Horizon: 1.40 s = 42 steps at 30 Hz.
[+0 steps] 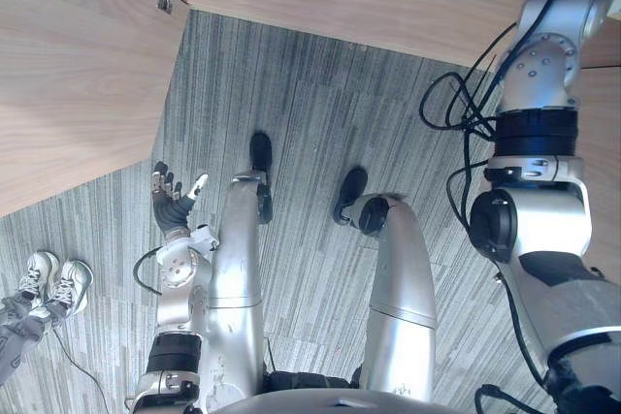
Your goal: Walk over to the cabinet, pick up the folder, carry it to the office cabinet, place the folder inside the office cabinet, then close the office cabinet door
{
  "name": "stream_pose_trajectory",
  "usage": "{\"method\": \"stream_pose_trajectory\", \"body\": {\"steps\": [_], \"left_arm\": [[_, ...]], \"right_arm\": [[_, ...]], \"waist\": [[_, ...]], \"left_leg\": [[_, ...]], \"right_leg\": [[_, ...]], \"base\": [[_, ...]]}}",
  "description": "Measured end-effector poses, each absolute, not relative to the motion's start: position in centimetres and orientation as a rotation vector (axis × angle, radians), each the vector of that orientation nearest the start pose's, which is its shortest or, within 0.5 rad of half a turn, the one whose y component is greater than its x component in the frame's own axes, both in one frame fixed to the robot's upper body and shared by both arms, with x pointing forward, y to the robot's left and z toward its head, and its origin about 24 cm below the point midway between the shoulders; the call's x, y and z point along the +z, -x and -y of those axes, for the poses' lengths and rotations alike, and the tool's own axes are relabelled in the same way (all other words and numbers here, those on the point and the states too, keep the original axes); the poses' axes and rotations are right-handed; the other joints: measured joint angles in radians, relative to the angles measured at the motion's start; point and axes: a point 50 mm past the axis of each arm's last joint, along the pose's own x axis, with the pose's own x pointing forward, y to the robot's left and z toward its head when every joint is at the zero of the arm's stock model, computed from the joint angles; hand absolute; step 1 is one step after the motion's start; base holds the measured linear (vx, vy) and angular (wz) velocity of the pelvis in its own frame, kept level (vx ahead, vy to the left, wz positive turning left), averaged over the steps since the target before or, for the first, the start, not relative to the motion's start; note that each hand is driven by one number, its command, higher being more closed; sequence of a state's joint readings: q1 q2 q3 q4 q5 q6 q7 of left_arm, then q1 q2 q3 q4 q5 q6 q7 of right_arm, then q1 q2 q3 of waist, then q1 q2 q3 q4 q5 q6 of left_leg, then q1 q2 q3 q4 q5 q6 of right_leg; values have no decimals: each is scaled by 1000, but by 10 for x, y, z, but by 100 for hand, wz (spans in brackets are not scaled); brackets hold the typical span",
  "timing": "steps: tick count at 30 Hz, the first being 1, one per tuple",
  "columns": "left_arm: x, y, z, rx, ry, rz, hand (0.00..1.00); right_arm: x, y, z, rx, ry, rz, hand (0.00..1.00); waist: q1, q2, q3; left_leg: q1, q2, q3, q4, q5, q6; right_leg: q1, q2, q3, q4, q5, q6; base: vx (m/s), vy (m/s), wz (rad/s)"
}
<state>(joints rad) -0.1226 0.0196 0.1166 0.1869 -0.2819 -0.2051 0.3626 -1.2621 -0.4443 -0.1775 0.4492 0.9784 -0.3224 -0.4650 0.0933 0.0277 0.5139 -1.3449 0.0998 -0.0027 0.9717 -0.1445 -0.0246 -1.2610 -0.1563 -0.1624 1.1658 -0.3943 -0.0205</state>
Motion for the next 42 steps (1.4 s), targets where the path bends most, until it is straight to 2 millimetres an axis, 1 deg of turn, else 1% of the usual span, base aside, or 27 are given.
{"method": "stream_pose_trajectory", "body": {"steps": [6,14,20,22,26,28,30,33,36,39,42], "left_arm": [[44,-269,-195,486,294,102,0],[43,-269,-195,487,294,101,0],[41,-269,-195,491,292,91,0],[36,-268,-195,496,288,70,0],[34,-268,-196,500,287,56,0],[32,-268,-196,501,285,49,0],[31,-267,-197,504,284,43,0],[21,-266,-196,507,277,-4,0],[17,-266,-197,510,273,-27,0],[16,-265,-198,515,273,-33,0],[15,-265,-199,524,274,-38,0]], "right_arm": [[384,-342,227,-199,-972,929,0],[382,-344,225,-196,-965,909,0],[370,-354,224,-213,-931,835,0],[363,-357,224,-219,-888,808,0],[362,-359,222,-205,-830,794,0],[357,-364,225,-218,-808,760,0],[358,-363,227,-224,-801,762,0],[355,-366,233,-245,-784,739,0],[353,-367,235,-260,-778,729,0],[350,-369,236,-281,-741,716,0],[347,-371,238,-331,-649,698,0]], "waist": [[1,0,0],[-9,0,0],[-12,0,-13],[-16,-1,-21],[-21,-1,-24],[-26,-1,-25],[-28,-1,-25],[-30,-1,-25],[-32,-1,-25],[-33,-1,-25],[-33,-1,-26]], "left_leg": [[3,11,2,-2,0,0],[27,21,4,-35,18,-8],[50,31,4,-55,24,-10],[59,32,5,-71,28,-10],[67,37,6,-86,34,-8],[76,37,5,-89,34,-8],[77,38,6,-94,37,-4],[87,39,10,-112,43,0],[93,40,17,-119,45,4],[95,46,19,-120,46,4],[106,47,25,-122,46,5]], "right_leg": [[1,8,-1,-8,6,-8],[13,22,-1,-34,22,-17],[37,34,-5,-60,33,-20],[45,38,-5,-79,41,-18],[54,43,-6,-100,52,-17],[66,44,-7,-109,55,-14],[68,45,-8,-119,61,-13],[78,48,-6,-142,76,-7],[83,49,-2,-156,85,-5],[88,55,-1,-166,93,-3],[96,55,3,-170,97,-2]], "base": [[-6,24,-5],[-4,5,-3],[1,8,-4],[9,16,-4],[13,19,-5],[0,0,0],[-2,13,-2],[-4,27,-4],[-6,28,-6],[-12,26,-8],[-15,18,-4]]}}
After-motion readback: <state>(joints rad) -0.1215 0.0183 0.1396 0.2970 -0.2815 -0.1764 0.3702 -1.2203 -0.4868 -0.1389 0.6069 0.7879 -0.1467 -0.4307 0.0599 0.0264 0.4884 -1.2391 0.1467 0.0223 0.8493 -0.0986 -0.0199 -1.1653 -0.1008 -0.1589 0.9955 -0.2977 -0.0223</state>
